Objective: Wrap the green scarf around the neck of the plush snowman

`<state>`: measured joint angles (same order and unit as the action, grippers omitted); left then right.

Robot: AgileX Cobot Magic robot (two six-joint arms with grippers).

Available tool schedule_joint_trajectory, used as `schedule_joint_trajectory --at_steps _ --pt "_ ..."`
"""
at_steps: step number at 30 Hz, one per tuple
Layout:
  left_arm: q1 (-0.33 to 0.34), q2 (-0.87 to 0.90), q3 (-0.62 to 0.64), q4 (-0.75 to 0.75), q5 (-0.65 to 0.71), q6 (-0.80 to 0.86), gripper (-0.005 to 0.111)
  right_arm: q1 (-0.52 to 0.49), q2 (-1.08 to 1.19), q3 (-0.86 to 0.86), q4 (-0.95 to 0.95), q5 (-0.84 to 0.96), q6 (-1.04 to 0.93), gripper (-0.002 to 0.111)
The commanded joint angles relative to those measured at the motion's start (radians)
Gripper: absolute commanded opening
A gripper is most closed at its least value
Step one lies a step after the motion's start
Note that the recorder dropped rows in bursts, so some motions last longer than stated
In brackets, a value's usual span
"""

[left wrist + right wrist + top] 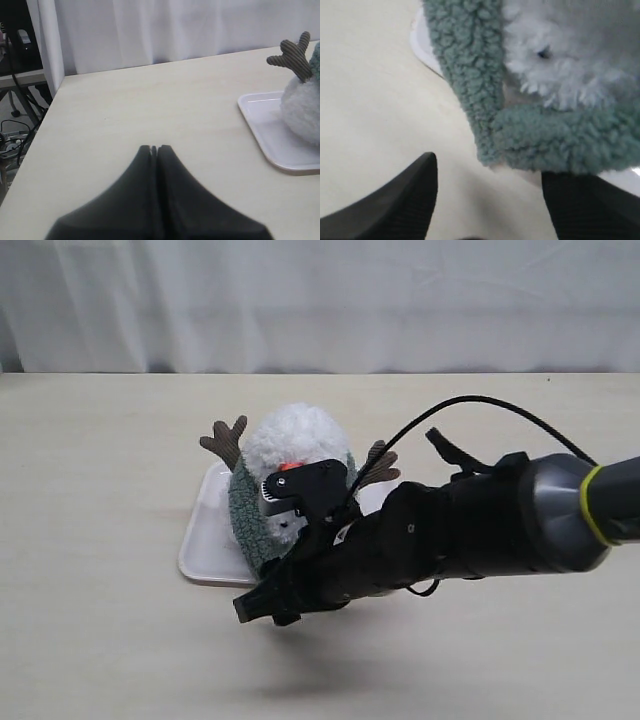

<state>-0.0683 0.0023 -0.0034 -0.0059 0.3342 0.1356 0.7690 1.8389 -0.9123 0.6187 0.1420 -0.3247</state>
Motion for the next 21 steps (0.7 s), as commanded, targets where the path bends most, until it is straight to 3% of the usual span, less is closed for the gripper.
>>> schedule_joint_trajectory --at_steps 1,6,21 --pt "0.003 -0.002 0.003 -0.003 -0.011 -0.002 0.0 -0.004 0.055 0.003 0.002 -0.026 0.043 0.067" --pt "0.003 -0.002 0.003 -0.003 -0.011 -0.002 0.0 -0.004 0.087 0.001 0.002 -0.11 0.085 0.068" --pt "0.003 -0.002 0.003 -0.003 -0.011 -0.002 0.0 -0.004 0.129 -0.029 0.002 -0.142 0.078 0.067"
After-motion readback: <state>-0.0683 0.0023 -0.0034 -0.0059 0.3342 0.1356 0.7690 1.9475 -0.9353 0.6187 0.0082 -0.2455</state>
